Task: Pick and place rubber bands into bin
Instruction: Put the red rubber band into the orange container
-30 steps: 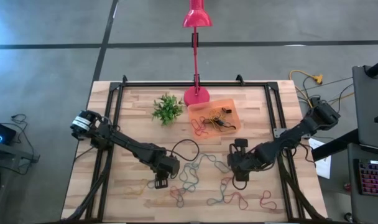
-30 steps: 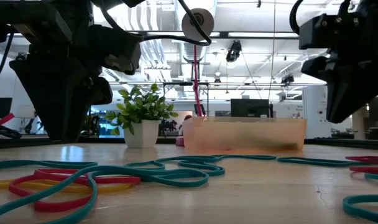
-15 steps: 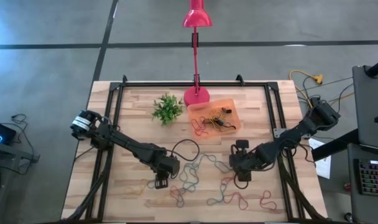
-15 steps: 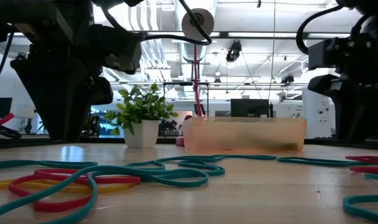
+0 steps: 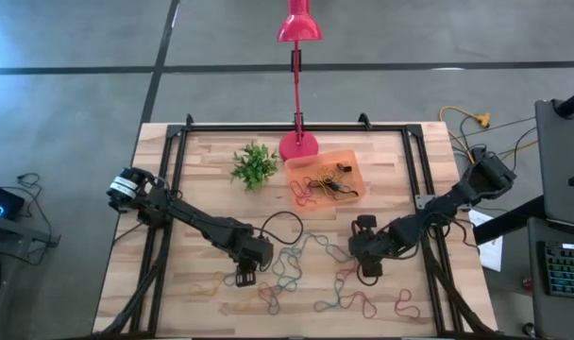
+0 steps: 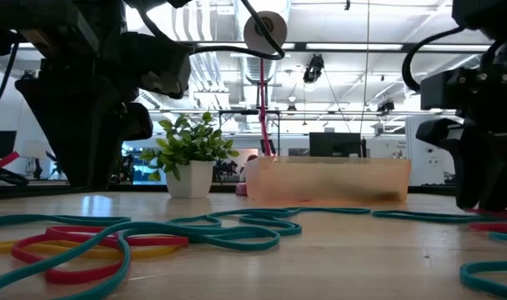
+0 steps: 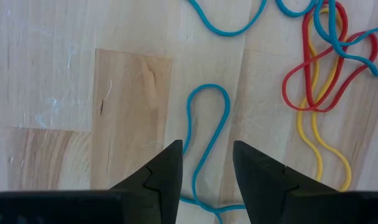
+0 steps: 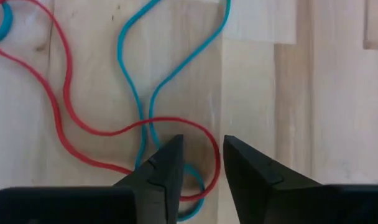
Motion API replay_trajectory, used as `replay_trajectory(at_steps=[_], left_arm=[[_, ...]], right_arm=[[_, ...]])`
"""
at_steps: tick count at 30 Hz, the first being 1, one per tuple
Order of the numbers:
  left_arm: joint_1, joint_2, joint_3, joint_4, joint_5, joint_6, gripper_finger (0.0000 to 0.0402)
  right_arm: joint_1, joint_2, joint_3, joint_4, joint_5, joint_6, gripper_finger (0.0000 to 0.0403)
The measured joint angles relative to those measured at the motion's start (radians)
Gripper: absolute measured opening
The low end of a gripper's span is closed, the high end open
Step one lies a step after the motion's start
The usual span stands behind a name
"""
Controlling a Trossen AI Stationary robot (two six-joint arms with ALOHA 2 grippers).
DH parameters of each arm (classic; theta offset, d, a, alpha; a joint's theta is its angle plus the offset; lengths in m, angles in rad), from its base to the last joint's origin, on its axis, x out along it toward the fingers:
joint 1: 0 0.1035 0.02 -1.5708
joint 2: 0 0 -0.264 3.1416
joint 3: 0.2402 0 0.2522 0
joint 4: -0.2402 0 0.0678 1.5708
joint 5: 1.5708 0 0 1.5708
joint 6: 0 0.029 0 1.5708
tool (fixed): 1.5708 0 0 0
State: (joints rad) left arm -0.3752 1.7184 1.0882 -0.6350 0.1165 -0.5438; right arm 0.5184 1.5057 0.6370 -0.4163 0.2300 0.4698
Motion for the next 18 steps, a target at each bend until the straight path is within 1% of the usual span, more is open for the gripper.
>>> replay_trajectory(at_steps=[7, 13, 18], left_arm=[[0.0, 0.0, 0.0, 0.0, 0.0, 0.0, 0.0125], [0.0, 0.0, 0.0, 0.0, 0.0, 0.0, 0.0125], [0.0, 0.0, 0.0, 0.0, 0.0, 0.0, 0.0125]], right_arm=[[-0.028, 0.023, -0.012, 0.02, -0.016, 0.019, 0.0083], [-0.067, 0.028, -0.019, 0.029, -0.095, 0.011, 0.0061], [-0.091, 0.028, -0.025, 0.038, -0.151, 0.008, 0.0029]])
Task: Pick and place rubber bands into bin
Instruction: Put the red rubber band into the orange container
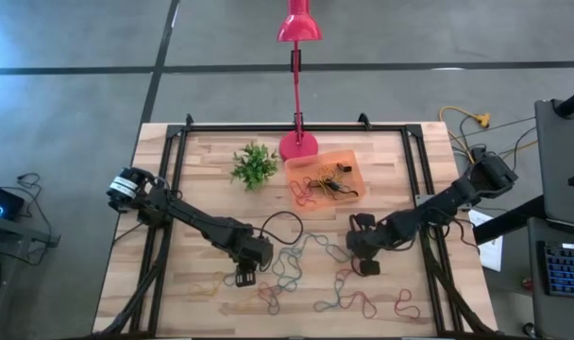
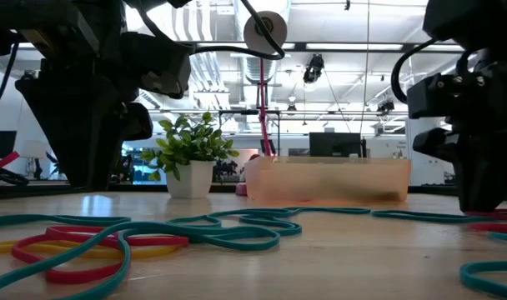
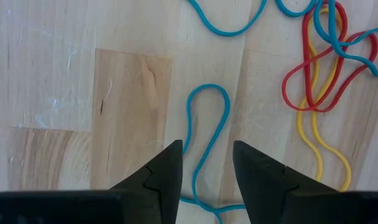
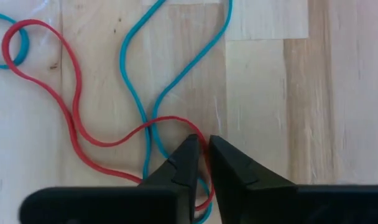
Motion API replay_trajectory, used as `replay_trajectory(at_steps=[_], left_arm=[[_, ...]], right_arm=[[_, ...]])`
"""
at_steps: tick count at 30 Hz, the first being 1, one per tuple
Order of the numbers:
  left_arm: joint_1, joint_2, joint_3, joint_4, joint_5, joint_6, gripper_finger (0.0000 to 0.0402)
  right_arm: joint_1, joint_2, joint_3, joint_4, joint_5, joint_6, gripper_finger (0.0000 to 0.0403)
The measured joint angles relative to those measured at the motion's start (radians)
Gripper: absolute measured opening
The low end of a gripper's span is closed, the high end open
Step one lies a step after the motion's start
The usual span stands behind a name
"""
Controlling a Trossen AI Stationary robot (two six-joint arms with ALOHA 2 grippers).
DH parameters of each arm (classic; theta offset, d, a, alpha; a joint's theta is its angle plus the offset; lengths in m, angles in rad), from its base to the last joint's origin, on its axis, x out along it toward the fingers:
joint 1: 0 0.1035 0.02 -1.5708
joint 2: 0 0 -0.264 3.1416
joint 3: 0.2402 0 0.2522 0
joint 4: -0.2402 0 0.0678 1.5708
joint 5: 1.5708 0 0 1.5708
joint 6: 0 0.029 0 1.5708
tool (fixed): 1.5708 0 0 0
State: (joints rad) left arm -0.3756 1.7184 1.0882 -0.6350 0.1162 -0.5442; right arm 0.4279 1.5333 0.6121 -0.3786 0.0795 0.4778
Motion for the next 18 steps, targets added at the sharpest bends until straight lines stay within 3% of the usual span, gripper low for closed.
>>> replay_trajectory(at_steps=[4, 18], left_arm=[[0.0, 0.0, 0.0, 0.0, 0.0, 0.0, 0.0125], [0.0, 0.0, 0.0, 0.0, 0.0, 0.0, 0.0125]], right_arm=[[-0.004, 0.0, -0.002, 0.005, -0.009, -0.013, 0.001], [-0.003, -0.094, 0.034, -0.014, -0.005, -0.094, 0.0008]])
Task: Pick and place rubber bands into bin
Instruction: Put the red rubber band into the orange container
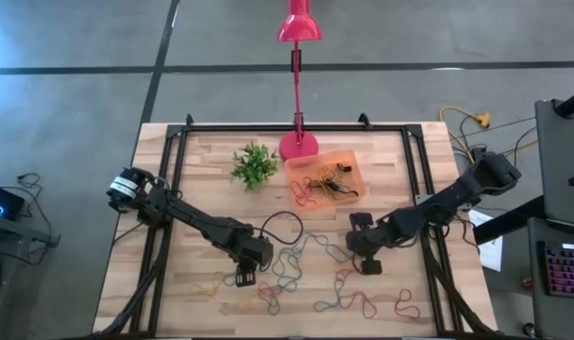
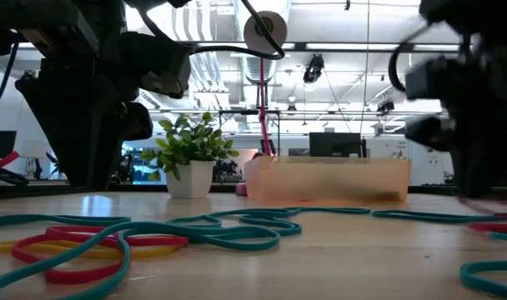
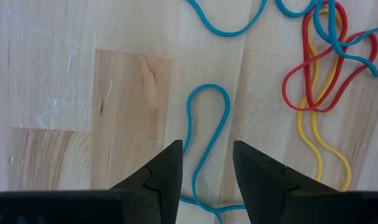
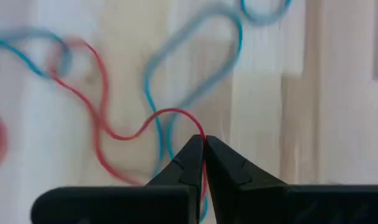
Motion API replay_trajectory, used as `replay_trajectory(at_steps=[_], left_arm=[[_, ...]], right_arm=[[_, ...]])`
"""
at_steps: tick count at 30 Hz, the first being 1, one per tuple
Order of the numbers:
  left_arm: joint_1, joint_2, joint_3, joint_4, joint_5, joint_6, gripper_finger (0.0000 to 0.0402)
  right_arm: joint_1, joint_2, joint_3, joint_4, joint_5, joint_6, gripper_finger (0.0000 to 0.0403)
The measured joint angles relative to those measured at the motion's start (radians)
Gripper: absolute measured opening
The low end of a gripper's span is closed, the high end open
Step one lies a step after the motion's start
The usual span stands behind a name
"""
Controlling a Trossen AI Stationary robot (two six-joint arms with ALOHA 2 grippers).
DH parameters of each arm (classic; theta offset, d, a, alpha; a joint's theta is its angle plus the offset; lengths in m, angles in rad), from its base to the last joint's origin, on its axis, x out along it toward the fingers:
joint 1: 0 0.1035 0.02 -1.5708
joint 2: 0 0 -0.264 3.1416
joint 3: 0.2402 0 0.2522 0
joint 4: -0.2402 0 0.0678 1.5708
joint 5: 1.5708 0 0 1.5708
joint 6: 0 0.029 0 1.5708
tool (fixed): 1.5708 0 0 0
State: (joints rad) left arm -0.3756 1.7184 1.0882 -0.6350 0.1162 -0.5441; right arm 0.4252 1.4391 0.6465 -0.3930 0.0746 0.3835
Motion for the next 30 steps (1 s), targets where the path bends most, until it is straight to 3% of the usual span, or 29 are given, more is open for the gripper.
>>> replay_trajectory(at_steps=[7, 18, 24, 30], left_arm=[[0.0, 0.0, 0.0, 0.0, 0.0, 0.0, 0.0125], [0.0, 0.0, -0.002, 0.001, 0.0, 0.001, 0.0125], [0.0, 0.0, -0.003, 0.002, 0.0, 0.003, 0.0125], [0.0, 0.0, -0.007, 0.006, 0.0, 0.003, 0.0125]], right_arm=[[0.002, -0.085, 0.027, 0.001, 0.019, -0.056, 0.0008], [0.004, -0.212, 0.085, -0.004, 0.216, -0.216, 0.0008], [0.004, -0.223, 0.139, 0.006, 0.371, -0.368, 0.0008], [-0.015, -0.223, 0.183, 0.012, 0.636, -0.507, 0.0008]])
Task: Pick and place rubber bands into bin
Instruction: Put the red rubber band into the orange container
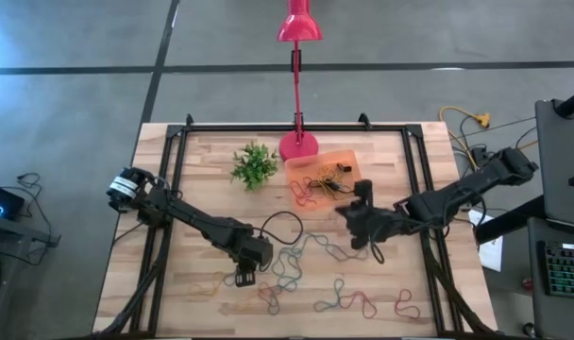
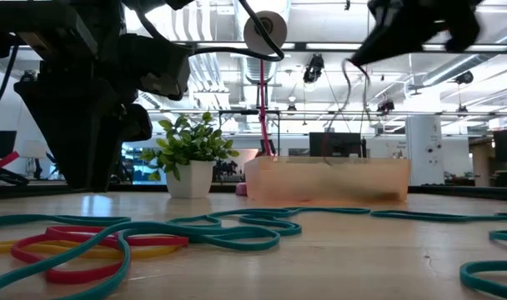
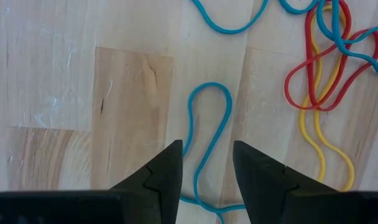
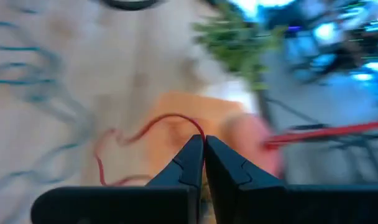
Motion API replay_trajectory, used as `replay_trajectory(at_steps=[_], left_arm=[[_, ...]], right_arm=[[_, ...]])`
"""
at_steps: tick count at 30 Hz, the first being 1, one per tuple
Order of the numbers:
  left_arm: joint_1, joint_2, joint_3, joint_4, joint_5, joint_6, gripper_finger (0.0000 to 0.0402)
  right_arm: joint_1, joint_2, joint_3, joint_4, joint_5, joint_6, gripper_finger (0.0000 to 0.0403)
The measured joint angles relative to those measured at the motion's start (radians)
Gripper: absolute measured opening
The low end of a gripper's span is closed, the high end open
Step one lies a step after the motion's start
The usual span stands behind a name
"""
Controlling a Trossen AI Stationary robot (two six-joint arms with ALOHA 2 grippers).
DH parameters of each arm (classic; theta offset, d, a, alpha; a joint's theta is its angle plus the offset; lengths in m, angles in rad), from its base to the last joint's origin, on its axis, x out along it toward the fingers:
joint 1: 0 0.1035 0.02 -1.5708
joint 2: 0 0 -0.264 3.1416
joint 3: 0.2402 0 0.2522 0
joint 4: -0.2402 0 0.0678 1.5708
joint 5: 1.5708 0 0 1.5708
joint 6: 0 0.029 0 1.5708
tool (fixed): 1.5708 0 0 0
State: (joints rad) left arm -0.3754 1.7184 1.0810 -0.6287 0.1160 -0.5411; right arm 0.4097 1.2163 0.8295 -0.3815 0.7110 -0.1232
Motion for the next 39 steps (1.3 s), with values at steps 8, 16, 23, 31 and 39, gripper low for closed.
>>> replay_trajectory(at_steps=[8, 16, 23, 31, 39], left_arm=[[0.0, 0.0, 0.0, 0.001, 0.0, 0.004, 0.0125], [0.0, 0.0, -0.002, 0.02, -0.001, 0.004, 0.0125], [0.0, 0.0, -0.002, 0.02, -0.001, 0.008, 0.0125], [0.0, 0.0, -0.002, 0.02, -0.001, 0.008, 0.0125], [0.0, 0.0, -0.002, 0.02, -0.001, 0.008, 0.0125]], right_arm=[[-0.156, -0.001, 0.04, 0.002, 0.105, -0.112, 0.0008], [-0.383, -0.001, 0.029, 0.009, 0.029, -0.107, 0.0008], [-0.524, -0.001, 0.01, 0.016, -0.112, -0.063, 0.0008], [-0.584, -0.001, -0.015, 0.02, -0.218, 0.008, 0.001], [-0.602, -0.001, -0.045, 0.019, -0.346, 0.042, 0.0079]])
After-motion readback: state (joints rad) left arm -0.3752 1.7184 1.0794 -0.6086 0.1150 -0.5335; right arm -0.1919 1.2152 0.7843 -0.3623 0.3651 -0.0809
